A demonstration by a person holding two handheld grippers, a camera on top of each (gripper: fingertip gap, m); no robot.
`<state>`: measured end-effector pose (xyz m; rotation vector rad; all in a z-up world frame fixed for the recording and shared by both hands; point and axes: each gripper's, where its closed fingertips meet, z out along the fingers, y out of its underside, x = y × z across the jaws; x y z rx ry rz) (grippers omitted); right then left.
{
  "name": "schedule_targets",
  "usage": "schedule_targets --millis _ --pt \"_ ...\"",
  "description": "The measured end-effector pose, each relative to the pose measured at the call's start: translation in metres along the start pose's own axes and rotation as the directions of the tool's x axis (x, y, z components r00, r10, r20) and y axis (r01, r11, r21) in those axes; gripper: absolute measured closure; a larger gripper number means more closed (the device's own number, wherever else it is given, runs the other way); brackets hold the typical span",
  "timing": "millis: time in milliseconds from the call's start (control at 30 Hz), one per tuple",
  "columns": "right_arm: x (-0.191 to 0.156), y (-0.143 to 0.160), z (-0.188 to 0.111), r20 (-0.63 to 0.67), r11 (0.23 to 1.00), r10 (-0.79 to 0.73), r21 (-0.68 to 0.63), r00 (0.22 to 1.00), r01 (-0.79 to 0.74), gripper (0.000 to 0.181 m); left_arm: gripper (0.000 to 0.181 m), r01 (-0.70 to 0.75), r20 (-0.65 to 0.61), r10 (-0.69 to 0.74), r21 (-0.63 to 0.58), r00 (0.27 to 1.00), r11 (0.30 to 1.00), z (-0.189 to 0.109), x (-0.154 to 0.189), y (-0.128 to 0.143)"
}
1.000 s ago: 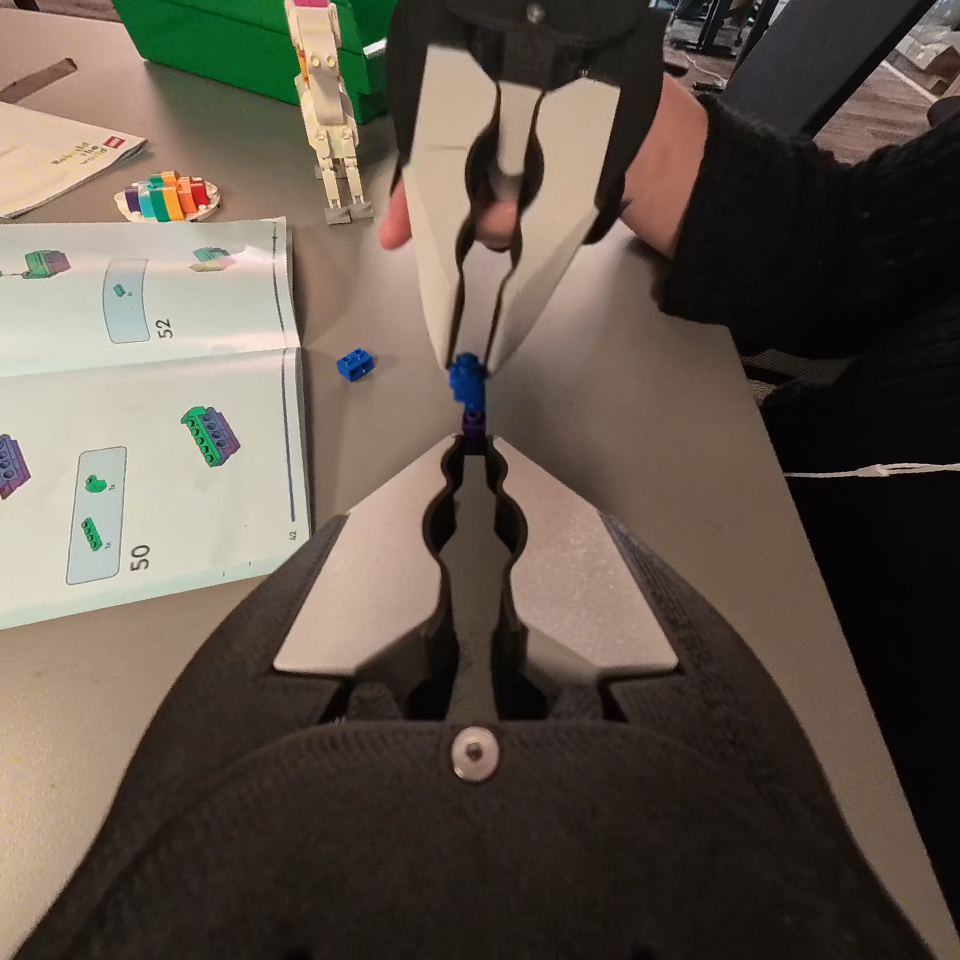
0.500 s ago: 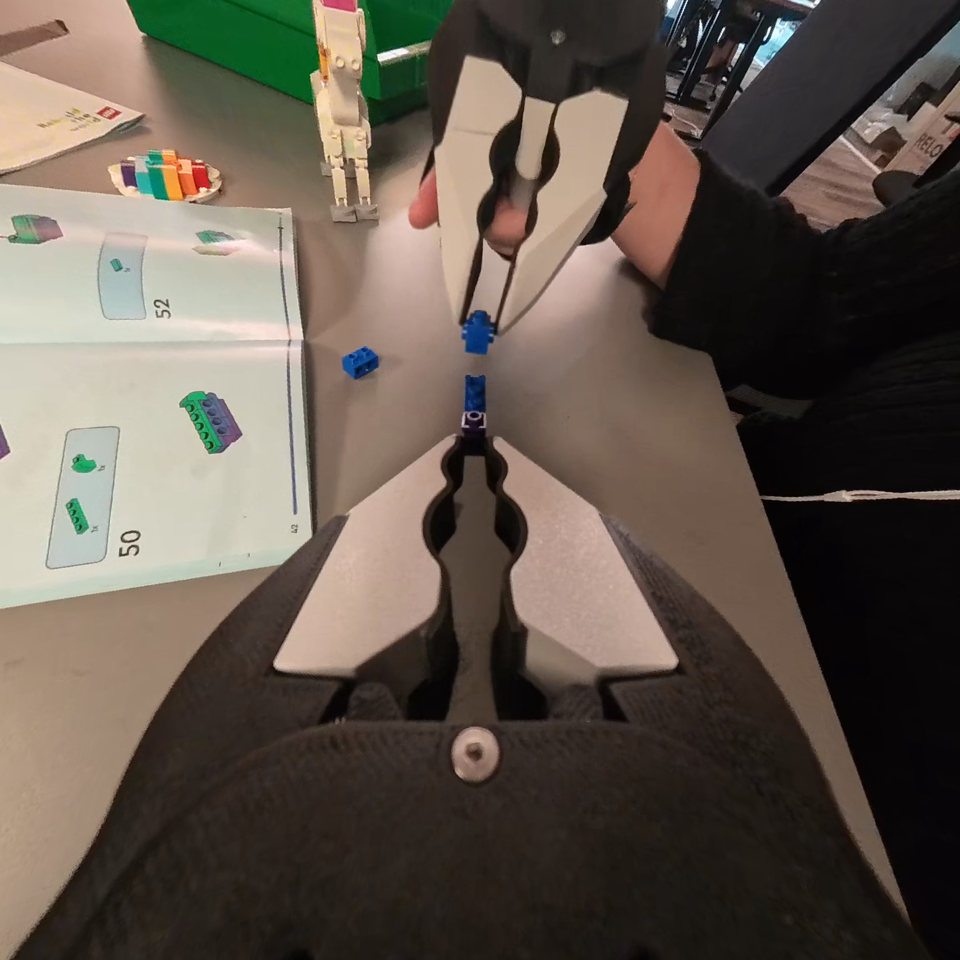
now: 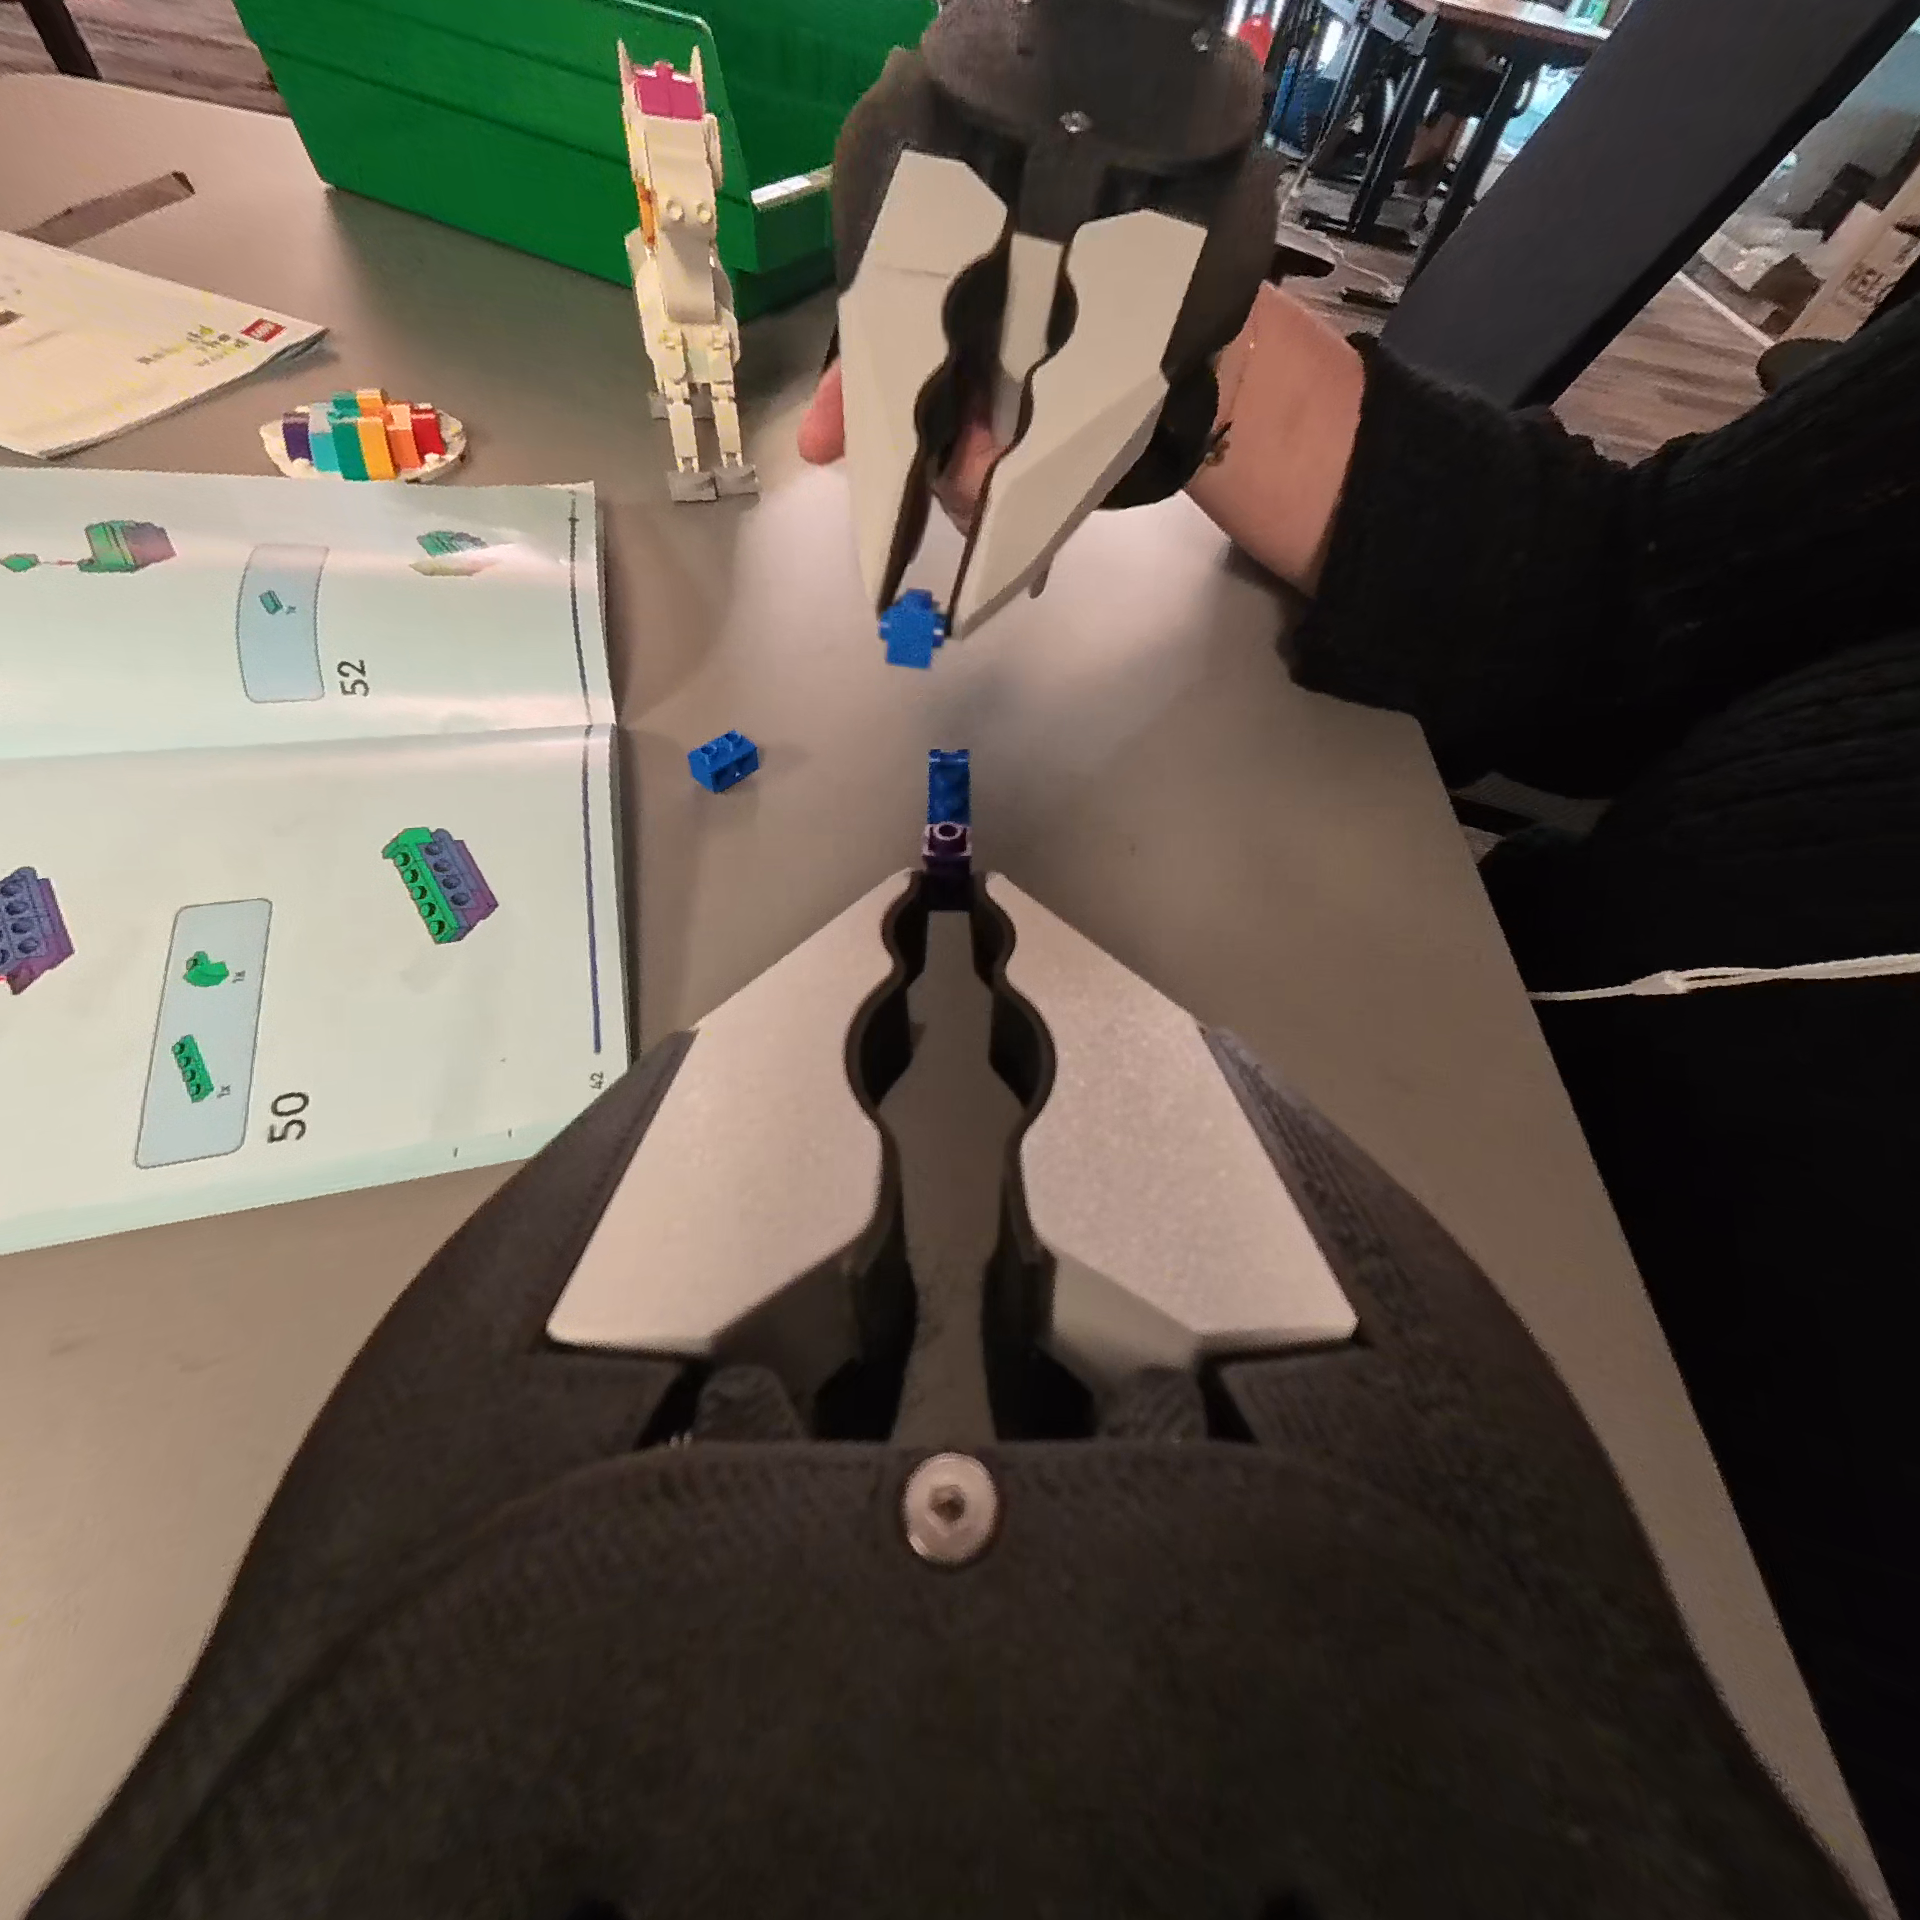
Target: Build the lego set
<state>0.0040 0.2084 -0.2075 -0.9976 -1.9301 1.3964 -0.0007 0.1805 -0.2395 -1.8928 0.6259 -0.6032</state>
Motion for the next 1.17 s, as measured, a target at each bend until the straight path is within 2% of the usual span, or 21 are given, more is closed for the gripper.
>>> schedule_targets --millis 900,1033,1167 --pt "-0.004 -0.002 0.002 0.012 1.0 -0.009 0.018 1.0 0.008 0.173 0.174 -0.024 0.003 0.024 0.006 1.0 1.0 -0.001 0.002 0.0" --pt "-0.002 -0.001 0.0 -0.01 1.0 -0.025 0.008 1.0 0.025 0.173 0.174 -0.101 0.029 0.1 0.014 0.995 0.995 0.0 0.004 -0.002" --pt "0.01 0.016 0.0 -0.077 0.995 -0.047 -0.094 0.996 0.039 0.172 0.174 -0.251 0.108 0.25 -0.004 0.962 0.968 0.0 0.003 -0.001"
